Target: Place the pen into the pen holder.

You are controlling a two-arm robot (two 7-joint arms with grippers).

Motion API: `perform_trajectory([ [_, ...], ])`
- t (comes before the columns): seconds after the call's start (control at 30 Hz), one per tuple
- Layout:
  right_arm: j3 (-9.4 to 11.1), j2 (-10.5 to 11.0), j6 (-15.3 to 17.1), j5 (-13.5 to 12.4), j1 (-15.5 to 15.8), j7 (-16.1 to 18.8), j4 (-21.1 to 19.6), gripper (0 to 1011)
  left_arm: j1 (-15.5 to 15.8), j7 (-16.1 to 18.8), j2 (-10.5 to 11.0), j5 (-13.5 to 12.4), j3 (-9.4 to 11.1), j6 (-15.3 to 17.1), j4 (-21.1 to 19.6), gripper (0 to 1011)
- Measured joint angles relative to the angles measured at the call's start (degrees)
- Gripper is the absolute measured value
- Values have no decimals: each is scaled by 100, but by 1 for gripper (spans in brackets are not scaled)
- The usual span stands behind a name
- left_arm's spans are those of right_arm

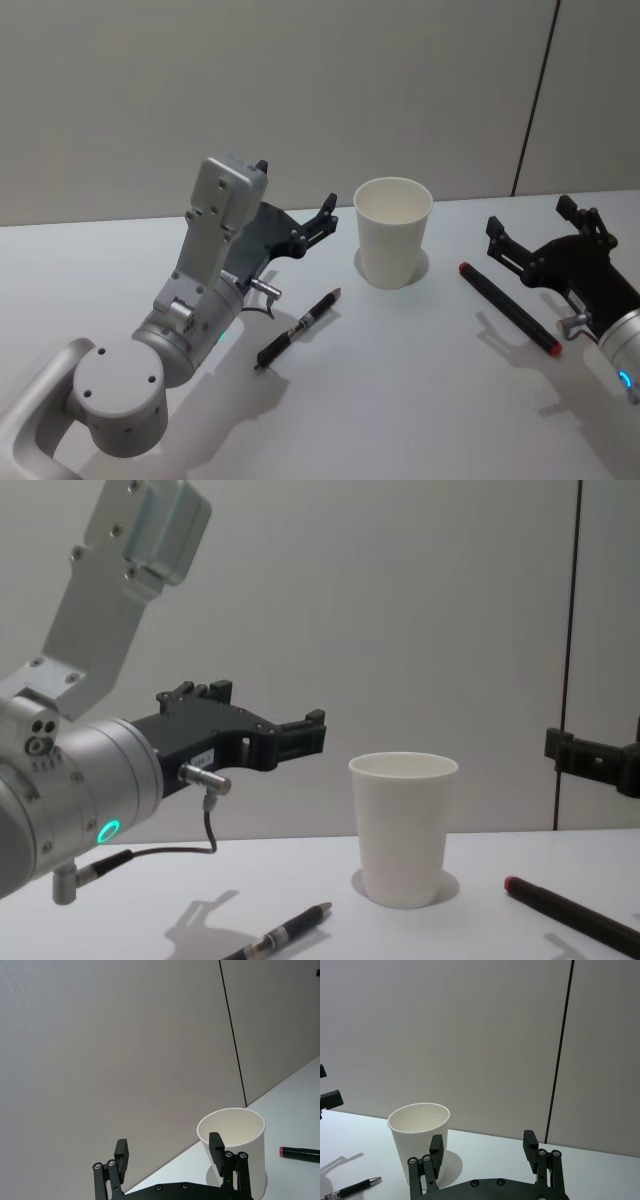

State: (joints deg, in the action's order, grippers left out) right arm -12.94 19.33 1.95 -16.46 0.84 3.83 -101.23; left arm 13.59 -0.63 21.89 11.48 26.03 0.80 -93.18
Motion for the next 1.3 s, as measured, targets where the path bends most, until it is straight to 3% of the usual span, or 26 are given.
perform_trajectory([
  [0.53, 22, 40, 25, -5, 48, -5, -29, 1001, 0, 0, 0, 0, 0, 0, 0, 1001],
  [1.3, 350, 556, 496, -191, 549, -237, -425, 1001, 0, 0, 0, 0, 0, 0, 0, 1001],
])
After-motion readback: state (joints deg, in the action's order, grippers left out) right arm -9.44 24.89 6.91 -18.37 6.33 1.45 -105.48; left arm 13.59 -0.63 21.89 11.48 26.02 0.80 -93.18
